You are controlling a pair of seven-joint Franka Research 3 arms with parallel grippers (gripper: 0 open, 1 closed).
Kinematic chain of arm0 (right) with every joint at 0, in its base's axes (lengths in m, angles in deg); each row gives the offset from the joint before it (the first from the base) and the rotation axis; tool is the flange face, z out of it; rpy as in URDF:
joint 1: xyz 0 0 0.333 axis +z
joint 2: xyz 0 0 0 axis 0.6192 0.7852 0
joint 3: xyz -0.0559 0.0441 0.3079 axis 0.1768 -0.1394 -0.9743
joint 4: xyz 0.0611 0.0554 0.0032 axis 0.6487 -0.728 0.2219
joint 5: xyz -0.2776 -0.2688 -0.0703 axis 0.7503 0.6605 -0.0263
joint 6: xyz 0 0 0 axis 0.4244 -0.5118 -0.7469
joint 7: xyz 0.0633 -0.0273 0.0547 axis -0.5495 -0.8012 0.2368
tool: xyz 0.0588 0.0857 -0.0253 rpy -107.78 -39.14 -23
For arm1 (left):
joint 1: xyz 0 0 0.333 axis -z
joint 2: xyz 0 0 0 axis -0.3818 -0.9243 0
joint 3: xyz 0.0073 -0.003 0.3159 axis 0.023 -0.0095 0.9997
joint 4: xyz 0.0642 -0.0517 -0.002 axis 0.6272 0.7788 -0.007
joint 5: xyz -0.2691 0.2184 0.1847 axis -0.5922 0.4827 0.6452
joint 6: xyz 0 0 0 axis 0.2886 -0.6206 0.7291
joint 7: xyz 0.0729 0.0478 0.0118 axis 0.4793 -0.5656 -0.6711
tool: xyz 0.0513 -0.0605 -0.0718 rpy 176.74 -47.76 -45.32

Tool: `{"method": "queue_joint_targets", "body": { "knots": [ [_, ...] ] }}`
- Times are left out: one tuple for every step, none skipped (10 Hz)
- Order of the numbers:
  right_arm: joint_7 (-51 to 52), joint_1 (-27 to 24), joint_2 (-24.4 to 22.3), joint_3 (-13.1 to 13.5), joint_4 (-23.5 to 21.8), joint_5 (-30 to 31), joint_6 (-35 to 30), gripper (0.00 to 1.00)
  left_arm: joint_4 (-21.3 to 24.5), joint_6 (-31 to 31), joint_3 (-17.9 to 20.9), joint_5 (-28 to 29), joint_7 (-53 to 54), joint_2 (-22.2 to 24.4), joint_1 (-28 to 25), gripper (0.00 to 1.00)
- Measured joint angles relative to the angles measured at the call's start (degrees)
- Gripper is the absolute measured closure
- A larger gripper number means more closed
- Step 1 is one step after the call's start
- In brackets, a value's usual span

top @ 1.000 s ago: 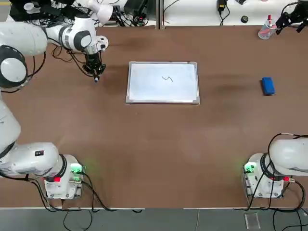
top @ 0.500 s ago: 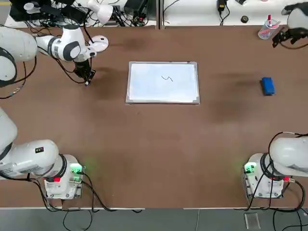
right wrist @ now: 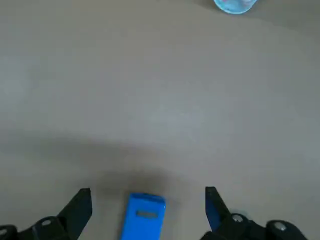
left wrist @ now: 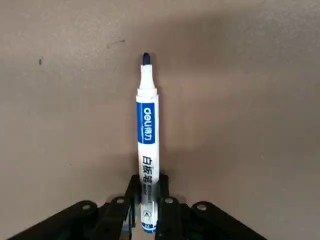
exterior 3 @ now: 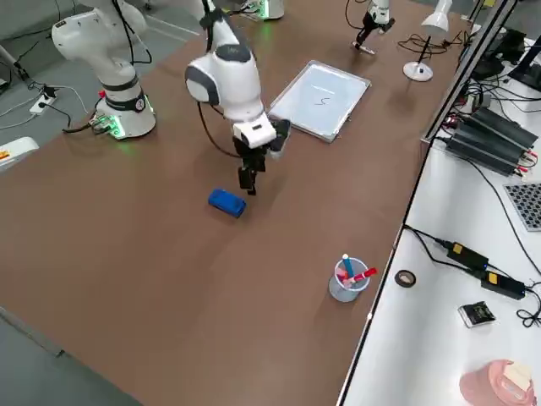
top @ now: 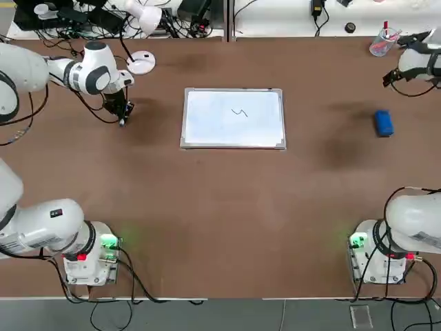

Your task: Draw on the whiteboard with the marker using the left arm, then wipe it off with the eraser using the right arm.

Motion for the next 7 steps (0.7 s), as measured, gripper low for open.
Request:
{"method": "queue_joint_targets", "body": {
  "knots": [
    [0.18,-0.13,0.69,0.23,-1.41,0.0,2.83,0.0,0.05,0.01,0.0,0.0,-0.08,0.02,0.0,0.82],
    [0.23,-0.24,1.13,0.36,-3.06,0.0,5.24,0.0,0.1,0.01,0.0,0.0,-0.14,0.06,0.01,0.82],
    [0.24,-0.31,1.34,0.41,-4.88,0.0,7.17,0.0,0.14,0.01,0.0,0.01,-0.14,0.1,0.02,0.8],
    [0.24,-0.38,1.4,0.42,-6.71,0.0,8.58,0.0,0.16,0.01,0.0,0.01,-0.17,0.11,0.01,0.73],
    [0.24,-0.47,1.41,0.42,-8.51,0.0,10.16,0.0,0.16,0.01,0.0,0.01,-0.19,0.12,0.02,0.67],
    [0.25,-0.66,1.42,0.42,-10.41,-0.01,12.09,0.0,0.15,0.01,-0.01,0.01,-0.2,0.15,0.02,0.53],
    [0.29,-1.02,1.42,0.43,-12.01,0.0,13.41,0.0,0.14,0.01,-0.02,0.01,-0.21,0.22,0.03,0.44]
  ]
}}
